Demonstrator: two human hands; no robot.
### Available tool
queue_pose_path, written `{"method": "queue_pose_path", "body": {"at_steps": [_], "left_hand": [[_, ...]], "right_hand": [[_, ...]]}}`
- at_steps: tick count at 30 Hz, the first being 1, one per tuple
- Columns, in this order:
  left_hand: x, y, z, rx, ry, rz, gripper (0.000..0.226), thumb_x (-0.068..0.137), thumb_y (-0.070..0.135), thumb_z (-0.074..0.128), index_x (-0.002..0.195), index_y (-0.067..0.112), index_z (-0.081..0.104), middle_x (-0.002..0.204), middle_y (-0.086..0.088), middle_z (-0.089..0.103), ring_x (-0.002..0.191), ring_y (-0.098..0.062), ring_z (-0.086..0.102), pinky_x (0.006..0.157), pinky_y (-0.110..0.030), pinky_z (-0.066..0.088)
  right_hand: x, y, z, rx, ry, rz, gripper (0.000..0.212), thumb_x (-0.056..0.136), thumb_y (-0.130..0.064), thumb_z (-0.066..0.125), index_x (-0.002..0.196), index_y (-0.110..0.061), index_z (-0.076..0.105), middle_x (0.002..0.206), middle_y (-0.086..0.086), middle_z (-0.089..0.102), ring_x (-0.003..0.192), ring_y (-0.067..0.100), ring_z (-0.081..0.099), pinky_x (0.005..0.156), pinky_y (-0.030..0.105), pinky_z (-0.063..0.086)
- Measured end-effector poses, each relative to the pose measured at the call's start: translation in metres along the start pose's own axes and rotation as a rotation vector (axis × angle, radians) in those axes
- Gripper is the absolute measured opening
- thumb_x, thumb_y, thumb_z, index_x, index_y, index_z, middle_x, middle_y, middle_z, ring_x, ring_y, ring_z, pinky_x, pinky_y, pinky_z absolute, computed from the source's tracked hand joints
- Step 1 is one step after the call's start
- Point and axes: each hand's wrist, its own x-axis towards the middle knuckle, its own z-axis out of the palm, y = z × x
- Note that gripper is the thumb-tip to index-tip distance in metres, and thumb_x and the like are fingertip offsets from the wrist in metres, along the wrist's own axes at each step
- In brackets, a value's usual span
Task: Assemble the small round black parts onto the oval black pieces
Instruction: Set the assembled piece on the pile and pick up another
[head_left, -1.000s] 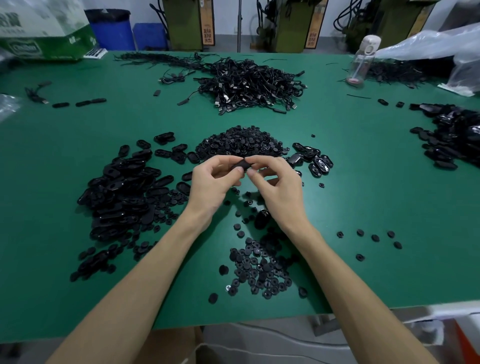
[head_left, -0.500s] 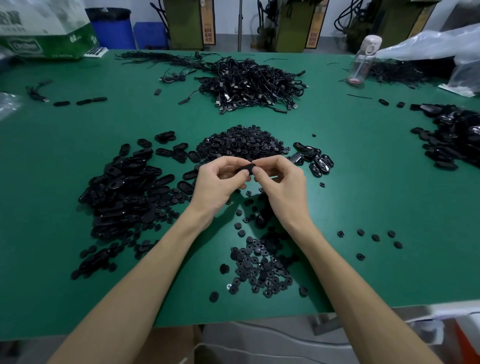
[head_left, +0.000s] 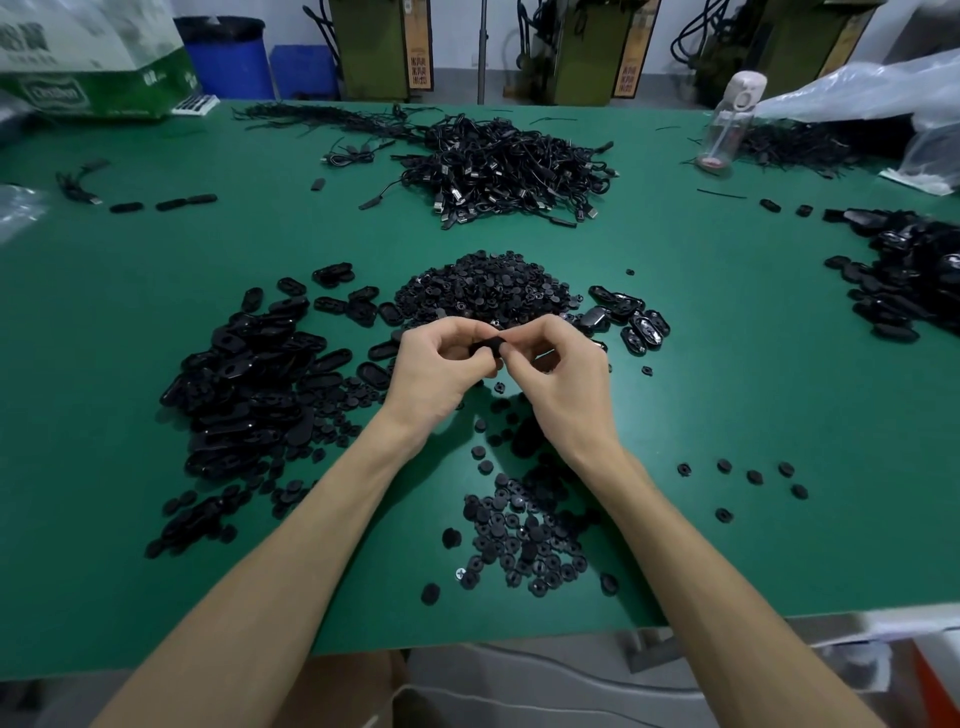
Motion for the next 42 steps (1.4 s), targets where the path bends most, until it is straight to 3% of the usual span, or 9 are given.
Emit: {"method": "queue_pose_path", "body": {"at_steps": [12,16,23,28,31,34,36,39,42], "left_hand": [[0.001,0.003,-0.004,-0.100,-0.042,0.013,0.018,0.091,0.003,0.076,0.109,0.001,0.076,0.095,-0.011,0.080,0.089,-0.025,0.078,0.076,-0.026,0.060],[0.002,0.000,-0.003,-0.046,-0.002,0.027,0.019,0.096,0.006,0.072,0.114,0.003,0.075,0.102,-0.008,0.079,0.094,-0.023,0.077,0.086,-0.034,0.062],[0.003,-0.001,-0.012,0.645,0.283,0.203,0.033,0.107,0.010,0.048,0.137,0.009,0.062,0.135,-0.006,0.060,0.126,-0.012,0.055,0.111,-0.022,0.041],[0.012,-0.011,-0.035,1.073,0.257,-0.079,0.049,0.112,0.028,0.038,0.152,0.000,0.044,0.166,-0.023,0.022,0.158,-0.036,0.009,0.129,-0.049,0.007],[0.014,-0.014,-0.042,1.122,0.170,-0.176,0.057,0.113,0.040,0.029,0.159,0.006,0.035,0.171,-0.021,0.011,0.159,-0.035,0.000,0.129,-0.052,-0.001],[0.014,-0.015,-0.044,1.136,0.144,-0.213,0.059,0.113,0.043,0.026,0.161,0.010,0.032,0.169,-0.024,0.017,0.158,-0.038,0.010,0.128,-0.053,0.003],[0.012,-0.014,-0.043,1.138,0.149,-0.192,0.054,0.113,0.040,0.028,0.159,0.012,0.037,0.166,-0.026,0.023,0.157,-0.039,0.015,0.128,-0.052,0.006],[0.010,-0.013,-0.043,1.138,0.169,-0.151,0.049,0.113,0.035,0.031,0.154,0.012,0.046,0.160,-0.029,0.033,0.154,-0.038,0.022,0.128,-0.053,0.007],[0.009,-0.012,-0.041,1.141,0.196,-0.133,0.048,0.113,0.032,0.034,0.149,0.006,0.050,0.150,-0.030,0.042,0.150,-0.036,0.028,0.127,-0.054,0.006]], "right_hand": [[0.000,0.000,-0.001,-0.013,-0.008,-0.079,0.024,0.095,-0.002,0.065,0.094,-0.021,0.078,0.098,-0.004,0.068,0.086,0.005,0.064,0.070,0.012,0.045],[0.001,0.000,-0.001,-0.001,-0.008,-0.026,0.024,0.096,-0.003,0.062,0.099,-0.019,0.079,0.102,-0.006,0.069,0.090,0.006,0.067,0.073,0.019,0.050],[0.007,0.001,-0.007,0.107,0.209,0.144,0.039,0.099,-0.004,0.057,0.137,-0.013,0.059,0.129,0.003,0.046,0.105,0.004,0.059,0.080,0.013,0.051],[0.011,0.011,-0.013,0.095,0.248,0.324,0.075,0.102,-0.014,0.054,0.165,-0.019,0.016,0.166,0.001,0.017,0.115,0.013,0.060,0.077,0.023,0.054],[0.009,0.012,-0.010,0.097,0.174,0.353,0.075,0.102,-0.014,0.053,0.165,-0.022,0.012,0.173,-0.001,0.002,0.128,0.013,0.053,0.074,0.012,0.053],[0.008,0.013,-0.009,0.068,0.158,0.336,0.066,0.102,-0.013,0.051,0.163,-0.019,0.026,0.170,0.000,0.016,0.125,0.012,0.053,0.069,-0.004,0.042],[0.008,0.013,-0.010,0.028,0.141,0.298,0.057,0.101,-0.011,0.051,0.157,-0.017,0.039,0.166,0.000,0.028,0.125,0.008,0.050,0.083,-0.003,0.040],[0.009,0.013,-0.007,-0.152,0.025,0.213,0.044,0.100,-0.010,0.054,0.144,-0.014,0.058,0.155,0.002,0.048,0.141,0.014,0.044,0.119,0.032,0.037],[0.008,0.016,-0.003,-0.308,-0.131,0.154,0.040,0.100,-0.015,0.060,0.140,-0.013,0.063,0.147,0.002,0.057,0.143,0.019,0.042,0.123,0.038,0.030]]}}
